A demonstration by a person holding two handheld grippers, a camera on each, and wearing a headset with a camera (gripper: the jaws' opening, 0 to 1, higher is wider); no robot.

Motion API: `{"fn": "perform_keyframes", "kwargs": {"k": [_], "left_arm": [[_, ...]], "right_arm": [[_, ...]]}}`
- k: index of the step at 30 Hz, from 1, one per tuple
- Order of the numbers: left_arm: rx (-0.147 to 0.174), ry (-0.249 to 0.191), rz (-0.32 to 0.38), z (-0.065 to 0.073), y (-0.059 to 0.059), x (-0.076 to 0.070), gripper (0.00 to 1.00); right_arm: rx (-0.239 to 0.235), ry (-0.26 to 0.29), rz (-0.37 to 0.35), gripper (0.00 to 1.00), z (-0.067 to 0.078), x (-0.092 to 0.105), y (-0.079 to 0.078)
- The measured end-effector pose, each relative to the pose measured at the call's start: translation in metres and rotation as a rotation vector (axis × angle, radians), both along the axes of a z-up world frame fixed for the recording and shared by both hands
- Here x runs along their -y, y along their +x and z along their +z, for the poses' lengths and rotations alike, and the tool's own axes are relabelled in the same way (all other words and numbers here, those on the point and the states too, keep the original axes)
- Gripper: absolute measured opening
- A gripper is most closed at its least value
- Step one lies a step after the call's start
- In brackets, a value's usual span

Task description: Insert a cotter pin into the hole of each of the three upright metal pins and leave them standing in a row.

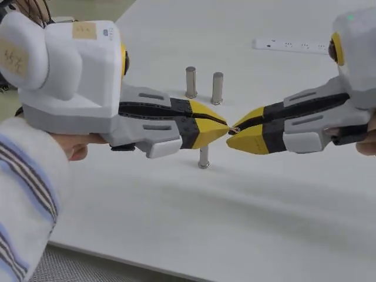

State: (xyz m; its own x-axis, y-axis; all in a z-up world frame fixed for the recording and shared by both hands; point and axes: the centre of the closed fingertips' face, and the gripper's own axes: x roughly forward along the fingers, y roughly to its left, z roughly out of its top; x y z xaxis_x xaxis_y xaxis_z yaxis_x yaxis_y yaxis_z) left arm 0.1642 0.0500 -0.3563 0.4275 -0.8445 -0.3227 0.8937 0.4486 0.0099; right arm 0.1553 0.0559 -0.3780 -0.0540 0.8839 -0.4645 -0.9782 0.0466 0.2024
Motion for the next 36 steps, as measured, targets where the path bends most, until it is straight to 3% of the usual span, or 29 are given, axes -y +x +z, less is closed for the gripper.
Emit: {"fn": "perform_keyframes", "kwargs": {"k": [8, 20, 23, 25, 28, 30, 36], "left_arm": [[-0.003, 0.005, -0.015, 0.0, -0.01, 0.019, 0.0], [-0.019, 0.014, -0.016, -0.006, -0.01, 0.02, 0.0], [-0.032, 0.003, -0.01, -0.009, -0.006, 0.015, 0.0], [-0.056, 0.003, 0.003, -0.012, -0.006, 0.012, 0.0], [-0.06, 0.011, 0.015, -0.016, -0.001, 0.01, 0.0], [-0.056, 0.015, 0.022, -0.019, 0.006, 0.0, 0.01], [-0.038, 0.034, 0.044, -0.022, 0.011, -0.006, 0.13]], "right_arm": [[0.003, -0.003, 0.001, 0.0, -0.002, 0.002, 0.001], [0.067, -0.046, 0.018, 0.0, -0.007, 0.005, 0.002], [0.086, -0.055, 0.018, 0.0, -0.007, 0.007, 0.004], [0.084, -0.065, 0.013, 0.0, -0.008, 0.008, 0.005], [0.094, -0.095, 0.028, 0.0, -0.01, 0.01, 0.005], [0.1, -0.11, 0.047, 0.0, -0.011, 0.011, 0.003], [0.121, -0.165, 0.085, 0.0, -0.017, 0.011, 0.001]]}}
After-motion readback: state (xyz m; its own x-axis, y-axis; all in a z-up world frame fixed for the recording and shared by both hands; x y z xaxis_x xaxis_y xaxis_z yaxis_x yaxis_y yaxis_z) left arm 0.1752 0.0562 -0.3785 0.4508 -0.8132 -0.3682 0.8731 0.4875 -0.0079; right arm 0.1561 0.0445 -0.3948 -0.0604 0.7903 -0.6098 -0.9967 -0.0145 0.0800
